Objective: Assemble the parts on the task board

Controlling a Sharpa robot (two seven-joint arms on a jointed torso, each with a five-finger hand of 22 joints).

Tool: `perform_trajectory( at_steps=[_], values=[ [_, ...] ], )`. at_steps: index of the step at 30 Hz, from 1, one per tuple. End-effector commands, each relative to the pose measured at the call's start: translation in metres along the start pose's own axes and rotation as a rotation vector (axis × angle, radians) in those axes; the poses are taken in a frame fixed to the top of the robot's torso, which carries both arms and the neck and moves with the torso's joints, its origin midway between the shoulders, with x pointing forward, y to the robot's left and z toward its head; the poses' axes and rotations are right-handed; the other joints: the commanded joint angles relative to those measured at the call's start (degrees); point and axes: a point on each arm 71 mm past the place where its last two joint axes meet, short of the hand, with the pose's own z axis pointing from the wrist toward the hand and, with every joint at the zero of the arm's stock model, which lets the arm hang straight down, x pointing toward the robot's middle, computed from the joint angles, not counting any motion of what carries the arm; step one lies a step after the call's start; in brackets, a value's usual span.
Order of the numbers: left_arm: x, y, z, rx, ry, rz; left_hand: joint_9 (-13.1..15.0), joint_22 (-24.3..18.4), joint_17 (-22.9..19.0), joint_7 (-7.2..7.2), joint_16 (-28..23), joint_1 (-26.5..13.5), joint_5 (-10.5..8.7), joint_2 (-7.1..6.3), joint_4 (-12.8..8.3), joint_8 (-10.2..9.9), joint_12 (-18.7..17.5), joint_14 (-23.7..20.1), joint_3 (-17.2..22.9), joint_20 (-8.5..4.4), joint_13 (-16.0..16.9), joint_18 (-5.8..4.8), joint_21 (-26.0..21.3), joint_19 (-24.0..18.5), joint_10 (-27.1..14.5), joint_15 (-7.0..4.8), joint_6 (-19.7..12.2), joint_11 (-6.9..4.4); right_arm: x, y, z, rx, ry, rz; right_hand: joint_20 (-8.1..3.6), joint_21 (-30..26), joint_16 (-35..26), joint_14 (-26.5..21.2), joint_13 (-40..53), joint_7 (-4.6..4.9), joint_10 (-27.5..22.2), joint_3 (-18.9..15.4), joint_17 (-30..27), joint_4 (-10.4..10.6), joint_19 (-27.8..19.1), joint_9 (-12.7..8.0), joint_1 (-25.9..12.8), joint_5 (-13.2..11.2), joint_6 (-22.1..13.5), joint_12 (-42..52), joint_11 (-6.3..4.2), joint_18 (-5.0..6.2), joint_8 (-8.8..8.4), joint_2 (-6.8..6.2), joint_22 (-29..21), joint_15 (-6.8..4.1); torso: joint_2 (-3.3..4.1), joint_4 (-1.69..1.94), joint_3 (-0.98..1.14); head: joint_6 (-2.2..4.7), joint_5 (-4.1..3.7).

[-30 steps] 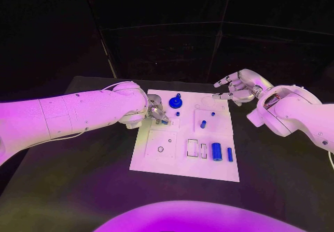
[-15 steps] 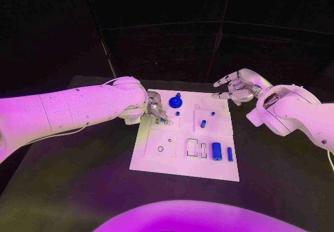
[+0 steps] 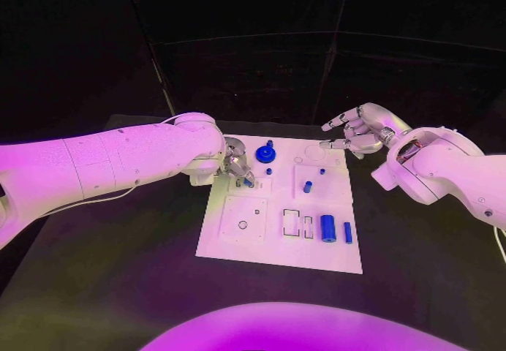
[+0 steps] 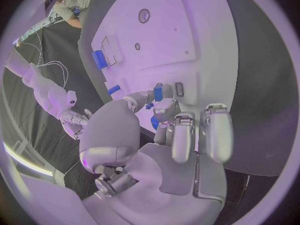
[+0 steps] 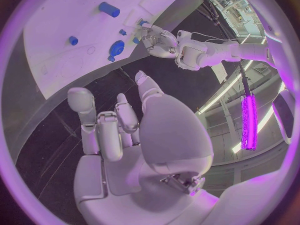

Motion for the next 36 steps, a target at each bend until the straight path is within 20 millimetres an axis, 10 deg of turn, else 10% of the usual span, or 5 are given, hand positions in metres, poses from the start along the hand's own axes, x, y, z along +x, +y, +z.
perform_trajectory(
  at_steps=[1, 36],
  values=[
    [0.003, -0.001, 0.002, 0.0, 0.038, 0.002, -0.1, -0.02, 15.09, 0.02, 0.18, 0.05, 0.24, 0.4, -10.03, 0.05, 0.34, 5.84, 9.82, -0.47, 0.09, -0.52, -0.05, 1.4, 0.44, -0.4, 0.32, 0.02, 0.0, 0.001, 0.001, -0.009, 0.004, 0.001, -0.19, -0.31, -0.29, 3.67, -0.03, -0.27, 0.25, -0.37, 5.33, 0.04, -0.31, -0.01, -0.16, 0.09, 0.13, 0.24, -0.02, 1.1, 0.35, 0.16, -0.09, -0.12, 0.02, -0.01, 0.0, -0.02, -0.03],
    [-0.007, -0.011, 0.007, -0.026, 0.127, 0.034, -0.04, 0.04, 15.09, -0.06, 0.18, -0.29, 1.91, 0.26, -10.34, -0.12, 0.52, 5.84, 9.77, -0.45, 0.17, -0.53, -0.04, 1.33, 0.8, -0.39, 0.85, -0.05, 0.002, 0.003, 0.003, -0.011, 0.012, 0.001, -0.19, -0.31, -0.29, 3.67, -0.03, -0.27, 0.25, -0.37, 5.33, 0.04, -0.31, -0.01, -0.16, 0.09, 0.13, 0.24, -0.02, 1.1, 0.35, 0.16, -0.09, -0.12, -0.02, 0.05, -0.03, -0.55, -0.33]
  ],
)
